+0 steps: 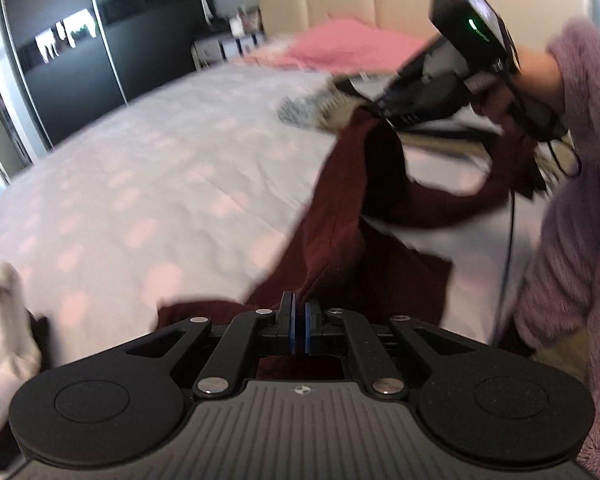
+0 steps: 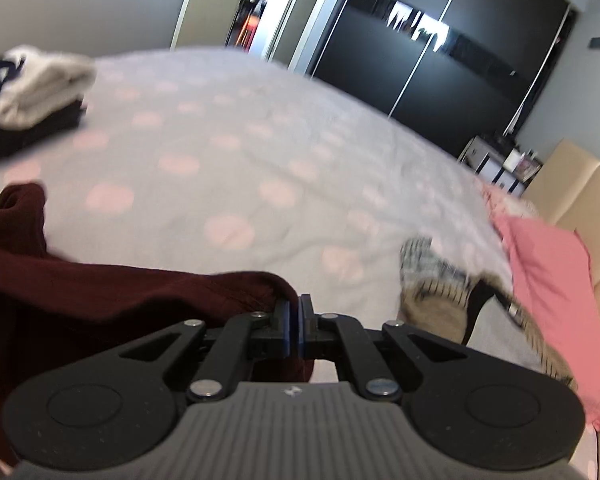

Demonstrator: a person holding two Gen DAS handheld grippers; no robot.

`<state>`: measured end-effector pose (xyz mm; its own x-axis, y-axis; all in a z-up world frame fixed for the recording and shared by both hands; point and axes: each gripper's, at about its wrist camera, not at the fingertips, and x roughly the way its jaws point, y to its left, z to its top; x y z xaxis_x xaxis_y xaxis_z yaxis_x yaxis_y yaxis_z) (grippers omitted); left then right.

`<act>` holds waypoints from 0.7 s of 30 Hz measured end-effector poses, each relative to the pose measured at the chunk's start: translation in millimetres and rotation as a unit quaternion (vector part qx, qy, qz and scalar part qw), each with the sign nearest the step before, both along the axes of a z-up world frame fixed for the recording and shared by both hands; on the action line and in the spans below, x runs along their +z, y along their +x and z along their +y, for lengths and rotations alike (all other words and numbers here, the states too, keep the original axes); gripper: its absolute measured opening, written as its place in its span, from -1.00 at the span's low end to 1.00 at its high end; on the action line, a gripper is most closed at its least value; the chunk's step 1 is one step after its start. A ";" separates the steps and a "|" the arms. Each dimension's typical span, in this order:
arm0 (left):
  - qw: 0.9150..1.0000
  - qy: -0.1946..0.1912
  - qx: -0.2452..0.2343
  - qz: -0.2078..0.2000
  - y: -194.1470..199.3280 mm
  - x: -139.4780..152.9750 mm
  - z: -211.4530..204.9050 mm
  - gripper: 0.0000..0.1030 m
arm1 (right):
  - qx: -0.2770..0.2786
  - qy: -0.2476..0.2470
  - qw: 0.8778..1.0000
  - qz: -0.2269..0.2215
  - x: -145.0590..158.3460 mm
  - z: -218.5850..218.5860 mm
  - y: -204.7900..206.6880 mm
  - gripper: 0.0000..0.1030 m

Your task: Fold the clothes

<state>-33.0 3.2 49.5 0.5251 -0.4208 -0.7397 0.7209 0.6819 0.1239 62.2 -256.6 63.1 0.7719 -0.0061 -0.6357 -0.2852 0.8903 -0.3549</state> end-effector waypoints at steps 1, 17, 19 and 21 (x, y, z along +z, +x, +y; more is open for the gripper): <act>1.000 0.000 -0.003 0.014 -4.1 -10.6 -1.8 -0.95 | 0.004 -0.006 1.000 0.012 -12.0 1.7 -4.3 -0.90; 0.994 0.046 -0.022 0.093 -23.9 -72.4 -55.4 -0.96 | -0.163 0.272 0.937 0.145 -44.8 -23.0 -139.5 -0.19; 0.994 0.065 -0.026 0.084 -27.9 -75.4 -62.9 -0.96 | -0.188 0.345 0.903 0.174 -57.4 -27.3 -153.6 -0.18; 0.994 0.072 -0.029 0.082 -27.9 -79.2 -66.1 -0.95 | -0.208 0.402 0.870 0.196 -71.0 -29.4 -164.0 -0.15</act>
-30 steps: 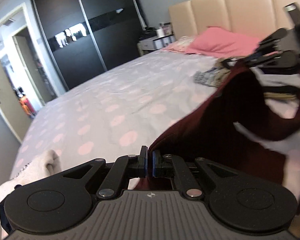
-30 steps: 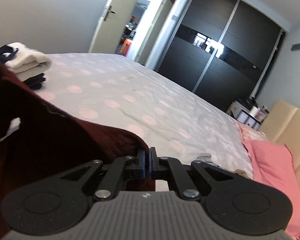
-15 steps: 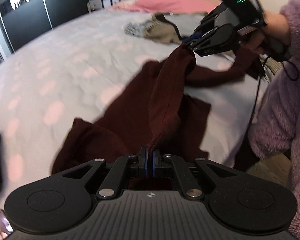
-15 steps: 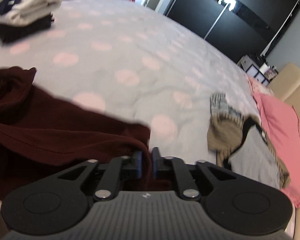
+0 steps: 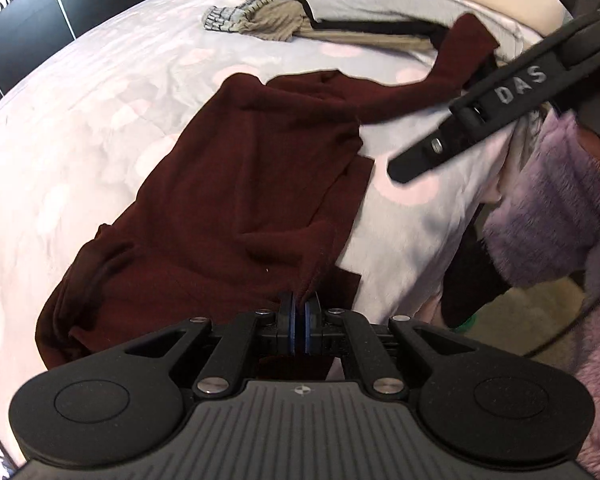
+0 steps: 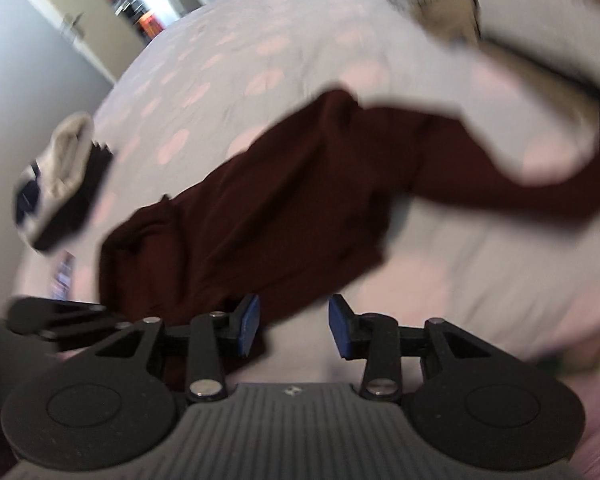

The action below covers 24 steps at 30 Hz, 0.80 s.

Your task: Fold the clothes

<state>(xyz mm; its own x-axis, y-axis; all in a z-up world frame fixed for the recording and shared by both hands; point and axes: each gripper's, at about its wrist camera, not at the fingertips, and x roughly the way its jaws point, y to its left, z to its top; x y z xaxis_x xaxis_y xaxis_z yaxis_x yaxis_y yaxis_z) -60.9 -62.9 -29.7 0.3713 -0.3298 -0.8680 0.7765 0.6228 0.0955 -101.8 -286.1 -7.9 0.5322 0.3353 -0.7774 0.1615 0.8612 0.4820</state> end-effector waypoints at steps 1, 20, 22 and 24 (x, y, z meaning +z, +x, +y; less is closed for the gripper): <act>1.000 0.001 -0.001 0.001 0.3 -1.1 -0.3 -0.95 | -0.010 0.028 1.000 0.010 -6.5 -0.9 -3.2 -0.13; 0.999 -0.018 -0.023 -0.031 -17.6 8.3 -0.5 -0.94 | -0.025 0.215 0.975 0.044 -45.2 43.1 19.4 -0.57; 0.999 -0.029 -0.031 -0.022 -17.5 13.9 1.1 -0.92 | -0.034 0.207 0.977 0.038 -43.9 39.9 18.3 -0.84; 0.998 -0.037 -0.041 -0.016 -15.8 23.7 3.4 -0.88 | -0.031 0.186 0.982 0.031 -38.1 36.9 17.4 -0.87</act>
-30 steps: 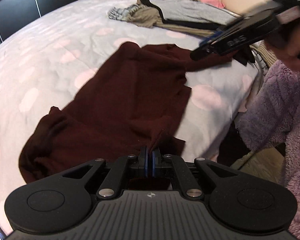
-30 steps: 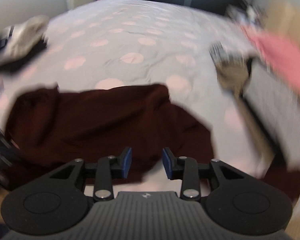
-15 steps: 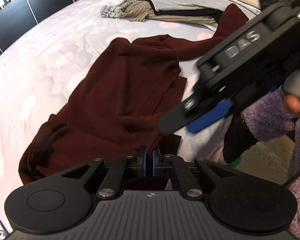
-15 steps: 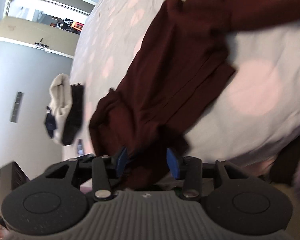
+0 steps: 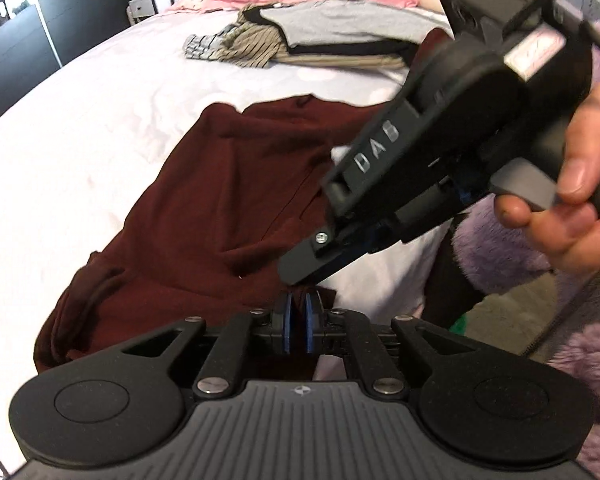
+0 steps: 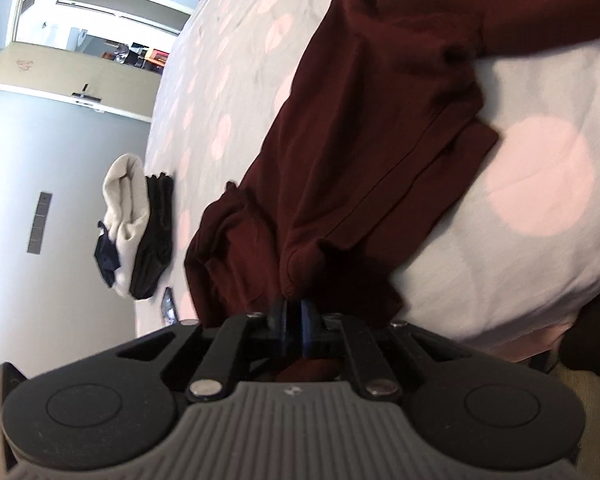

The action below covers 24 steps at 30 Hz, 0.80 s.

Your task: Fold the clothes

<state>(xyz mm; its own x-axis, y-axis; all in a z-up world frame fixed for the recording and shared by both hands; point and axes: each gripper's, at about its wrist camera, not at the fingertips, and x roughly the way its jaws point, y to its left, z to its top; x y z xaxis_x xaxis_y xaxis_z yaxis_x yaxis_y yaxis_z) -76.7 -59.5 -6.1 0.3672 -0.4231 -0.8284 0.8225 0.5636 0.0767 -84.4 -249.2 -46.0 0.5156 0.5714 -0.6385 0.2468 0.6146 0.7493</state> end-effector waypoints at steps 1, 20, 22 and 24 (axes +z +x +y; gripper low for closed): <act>1.000 -0.003 -0.006 0.003 1.0 5.2 1.1 -0.87 | 0.004 -0.016 1.000 -0.003 4.3 -2.1 -0.4 -0.87; 0.948 0.079 -0.290 -0.103 62.8 43.3 -105.2 -0.52 | 0.090 -0.170 0.980 0.056 23.1 -68.4 -33.9 -0.92; 0.948 0.084 -0.294 -0.085 70.5 35.1 -128.0 -0.36 | 0.093 -0.166 0.980 0.052 19.2 -71.6 -36.5 -0.92; 0.945 0.092 -0.304 -0.072 74.4 24.5 -146.9 -0.31 | 0.095 -0.159 0.981 0.052 16.5 -74.9 -37.4 -0.92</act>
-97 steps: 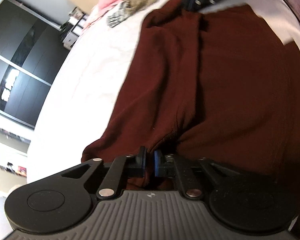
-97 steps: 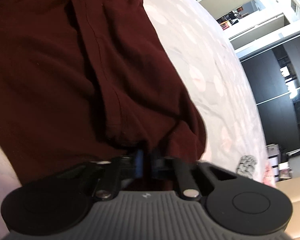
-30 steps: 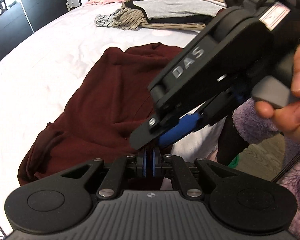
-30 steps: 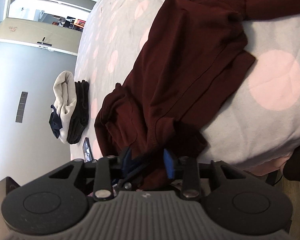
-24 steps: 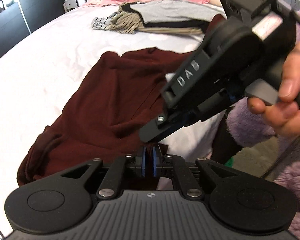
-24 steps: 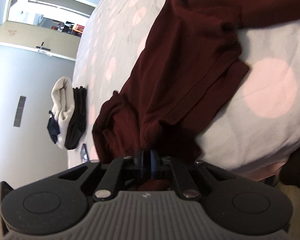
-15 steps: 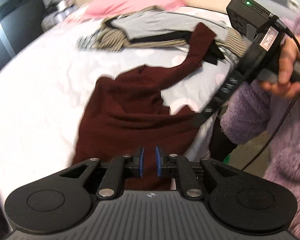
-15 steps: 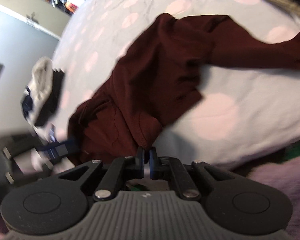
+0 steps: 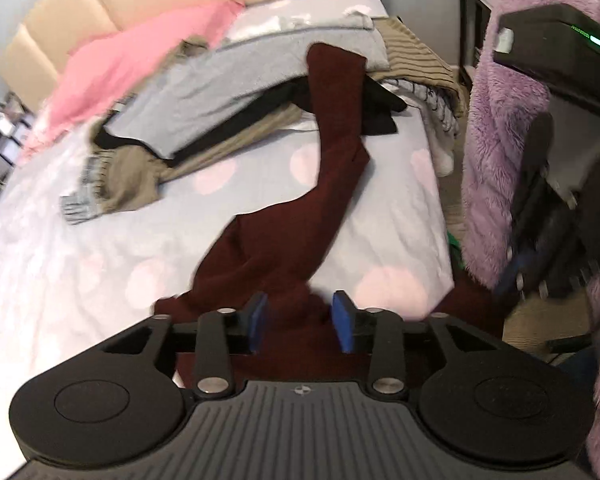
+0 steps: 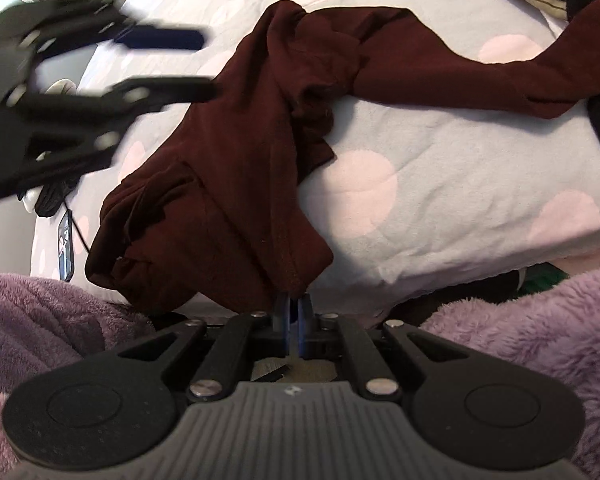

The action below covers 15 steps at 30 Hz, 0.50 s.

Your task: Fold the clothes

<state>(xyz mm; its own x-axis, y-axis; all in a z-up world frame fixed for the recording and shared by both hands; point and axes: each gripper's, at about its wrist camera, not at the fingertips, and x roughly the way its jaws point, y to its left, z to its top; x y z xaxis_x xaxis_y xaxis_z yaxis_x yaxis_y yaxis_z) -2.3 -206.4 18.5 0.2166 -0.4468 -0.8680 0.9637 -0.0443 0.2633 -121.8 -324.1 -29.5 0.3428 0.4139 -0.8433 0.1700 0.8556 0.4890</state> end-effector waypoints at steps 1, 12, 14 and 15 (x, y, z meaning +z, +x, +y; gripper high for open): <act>1.000 0.006 -0.005 0.000 -0.3 -6.7 -7.7 -0.29 | -0.002 0.005 1.000 0.000 -0.8 -2.0 0.8 -0.92; 0.997 0.069 0.040 0.000 30.6 -59.7 -41.3 -0.87 | 0.006 0.017 1.000 -0.016 0.9 -9.0 7.3 -0.92; 0.997 0.044 0.066 0.004 39.3 -45.4 -34.3 -0.89 | 0.006 0.009 1.000 -0.028 5.0 -8.5 6.7 -0.92; 0.996 0.027 0.084 0.005 44.4 -35.5 -28.9 -0.89 | 0.006 0.003 0.999 -0.035 8.3 -7.9 6.3 -0.92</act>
